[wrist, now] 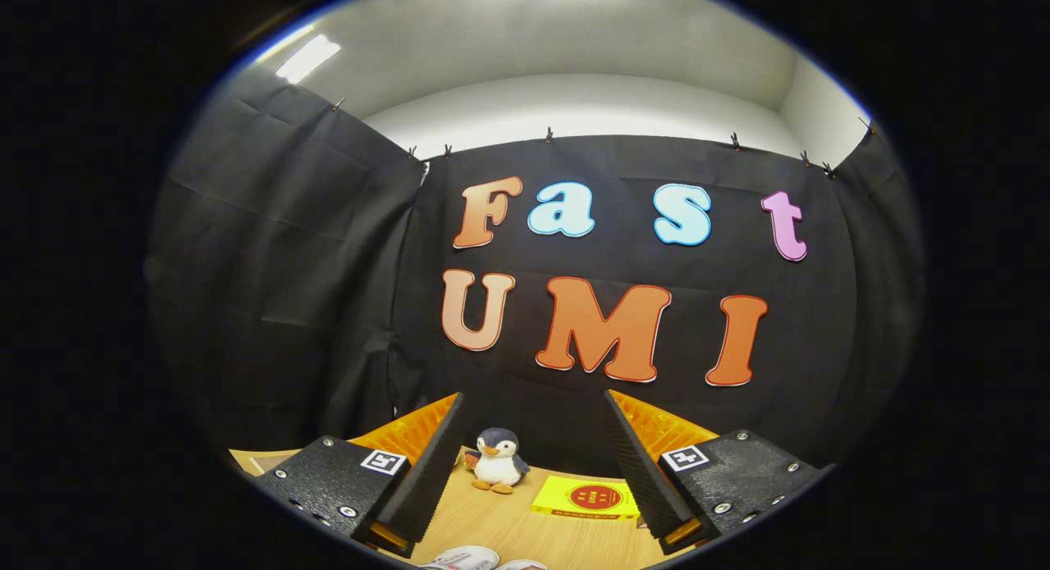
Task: Open the storage box then place both shoes into the box .Put the left shoe in first, then the right shoe, with the right side of both shoes facing outward in a uniform manner.
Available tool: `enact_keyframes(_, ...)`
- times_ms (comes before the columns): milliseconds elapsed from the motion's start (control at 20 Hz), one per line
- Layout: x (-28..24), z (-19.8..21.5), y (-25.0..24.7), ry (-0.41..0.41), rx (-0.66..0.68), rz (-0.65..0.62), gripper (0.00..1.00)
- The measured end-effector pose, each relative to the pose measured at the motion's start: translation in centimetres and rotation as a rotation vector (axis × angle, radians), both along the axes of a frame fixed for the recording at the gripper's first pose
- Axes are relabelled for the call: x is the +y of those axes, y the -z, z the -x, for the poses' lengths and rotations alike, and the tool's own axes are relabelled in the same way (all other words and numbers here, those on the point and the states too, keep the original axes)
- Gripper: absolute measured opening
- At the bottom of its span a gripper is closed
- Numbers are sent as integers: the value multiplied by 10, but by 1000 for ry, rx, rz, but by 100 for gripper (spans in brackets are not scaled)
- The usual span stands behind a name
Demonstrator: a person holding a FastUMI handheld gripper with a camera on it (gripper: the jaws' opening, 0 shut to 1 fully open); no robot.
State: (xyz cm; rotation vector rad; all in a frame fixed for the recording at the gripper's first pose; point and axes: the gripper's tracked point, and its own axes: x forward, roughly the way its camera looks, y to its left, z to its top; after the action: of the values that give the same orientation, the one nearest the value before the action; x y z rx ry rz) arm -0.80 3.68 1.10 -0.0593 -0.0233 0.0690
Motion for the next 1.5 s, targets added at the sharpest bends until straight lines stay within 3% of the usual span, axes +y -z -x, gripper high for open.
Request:
enact_keyframes(600,20,1,30,-42,76,-8,97)
enact_keyframes(1050,71,8,84,-177,238,-59,97)
enact_keyframes(1300,107,15,144,-282,462,-197,98)
enact_keyframes(1500,140,26,183,-367,665,-412,97)
